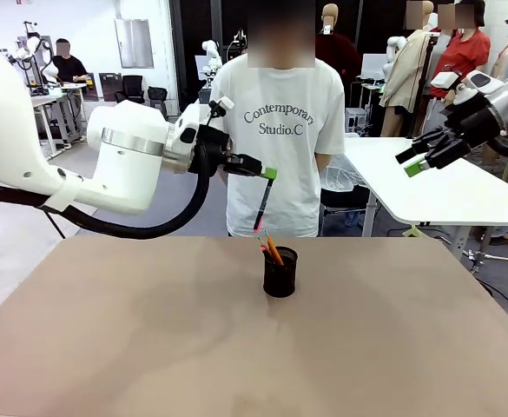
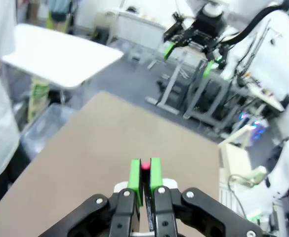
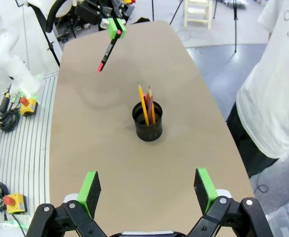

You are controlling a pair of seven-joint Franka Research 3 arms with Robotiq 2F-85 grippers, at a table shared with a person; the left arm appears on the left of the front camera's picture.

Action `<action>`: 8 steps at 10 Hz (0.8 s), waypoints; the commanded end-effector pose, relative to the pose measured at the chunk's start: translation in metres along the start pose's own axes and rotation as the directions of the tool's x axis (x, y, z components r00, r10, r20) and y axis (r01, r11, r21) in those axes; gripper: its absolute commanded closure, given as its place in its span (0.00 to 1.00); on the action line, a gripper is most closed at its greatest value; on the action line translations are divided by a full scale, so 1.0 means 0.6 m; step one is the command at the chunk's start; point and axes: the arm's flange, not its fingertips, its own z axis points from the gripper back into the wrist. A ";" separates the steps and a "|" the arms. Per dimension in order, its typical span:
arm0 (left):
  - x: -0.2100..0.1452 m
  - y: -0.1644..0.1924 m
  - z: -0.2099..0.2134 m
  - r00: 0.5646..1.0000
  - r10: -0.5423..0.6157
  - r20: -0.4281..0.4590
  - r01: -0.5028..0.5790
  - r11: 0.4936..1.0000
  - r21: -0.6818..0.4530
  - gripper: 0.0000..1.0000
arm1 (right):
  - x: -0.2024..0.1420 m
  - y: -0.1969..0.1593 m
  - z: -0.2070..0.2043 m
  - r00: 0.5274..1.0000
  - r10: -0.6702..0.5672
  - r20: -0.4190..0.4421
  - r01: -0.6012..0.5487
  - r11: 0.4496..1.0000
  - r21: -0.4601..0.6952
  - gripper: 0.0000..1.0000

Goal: Place the pens into the pen holder.
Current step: Pick up a writing instrument from the table and place it into the Pen holder.

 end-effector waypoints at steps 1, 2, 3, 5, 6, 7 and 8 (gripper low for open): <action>-0.040 0.020 -0.011 0.992 -0.079 0.103 0.086 0.994 -0.065 1.00 | 0.002 0.001 0.002 1.000 0.001 0.000 -0.001 1.000 -0.001 0.00; -0.057 0.028 -0.032 0.972 -0.190 0.137 0.196 0.980 -0.037 1.00 | 0.002 0.001 0.002 1.000 0.001 0.000 -0.001 1.000 -0.001 0.00; -0.073 0.036 -0.051 0.948 -0.273 0.164 0.277 0.961 0.002 1.00 | 0.002 0.001 0.002 1.000 0.001 0.000 -0.001 1.000 -0.001 0.00; -0.088 0.045 -0.069 0.884 -0.415 0.216 0.416 0.908 0.045 1.00 | 0.002 0.001 0.002 1.000 0.001 0.000 -0.001 1.000 -0.001 0.00; -0.099 0.049 -0.075 0.872 -0.444 0.206 0.444 0.895 0.049 1.00 | 0.002 0.001 0.002 1.000 0.001 0.000 -0.001 1.000 -0.001 0.00; -0.108 0.053 -0.079 0.869 -0.450 0.205 0.451 0.891 0.043 1.00 | 0.002 0.001 0.002 1.000 0.001 0.000 -0.001 1.000 -0.001 0.00; -0.118 0.058 -0.083 0.870 -0.448 0.204 0.451 0.892 0.037 1.00 | 0.002 0.001 0.002 1.000 0.001 0.000 -0.001 1.000 -0.001 0.00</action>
